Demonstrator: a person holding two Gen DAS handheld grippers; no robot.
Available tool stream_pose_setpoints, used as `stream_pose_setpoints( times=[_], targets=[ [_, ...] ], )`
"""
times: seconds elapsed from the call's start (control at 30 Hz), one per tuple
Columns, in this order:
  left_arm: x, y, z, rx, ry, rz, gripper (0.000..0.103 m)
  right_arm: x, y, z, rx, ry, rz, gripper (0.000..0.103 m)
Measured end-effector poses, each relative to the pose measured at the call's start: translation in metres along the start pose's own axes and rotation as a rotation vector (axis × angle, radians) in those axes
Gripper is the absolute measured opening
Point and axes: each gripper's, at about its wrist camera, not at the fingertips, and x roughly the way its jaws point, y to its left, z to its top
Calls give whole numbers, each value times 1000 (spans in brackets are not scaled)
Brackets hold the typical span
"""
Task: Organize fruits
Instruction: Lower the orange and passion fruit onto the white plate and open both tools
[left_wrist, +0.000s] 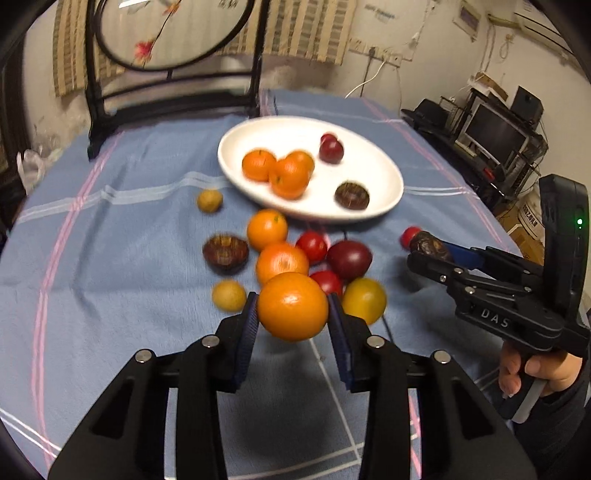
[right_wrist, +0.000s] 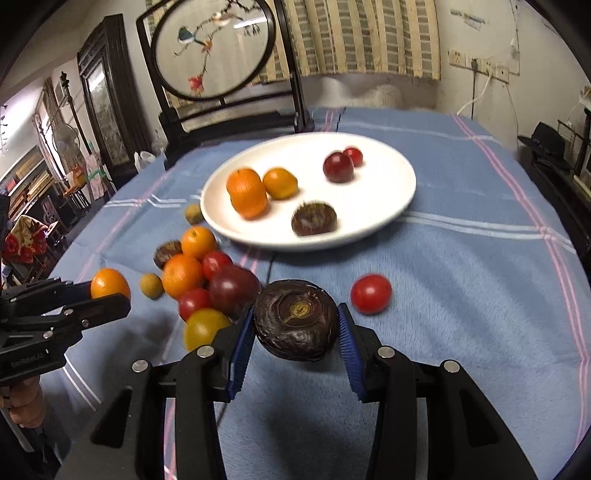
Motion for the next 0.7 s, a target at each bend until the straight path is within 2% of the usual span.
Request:
stream_pose_setpoints(
  times=[0.2,0.33,0.5,0.7],
  targets=[
    [8,-8,43,14,-30,-17,36,-8,6,31,-28,-71,-7,44],
    [32,-7,80,-3,-37,4,36,2,2,56,-3,-105,-15,44],
    [65,-4,118,-37,-32,16,36,32,-2,76,6,-84,-20,45],
    [106,-8,141,-49,4,21,37,71,-14,89,36,-33,-31,46]
  ],
)
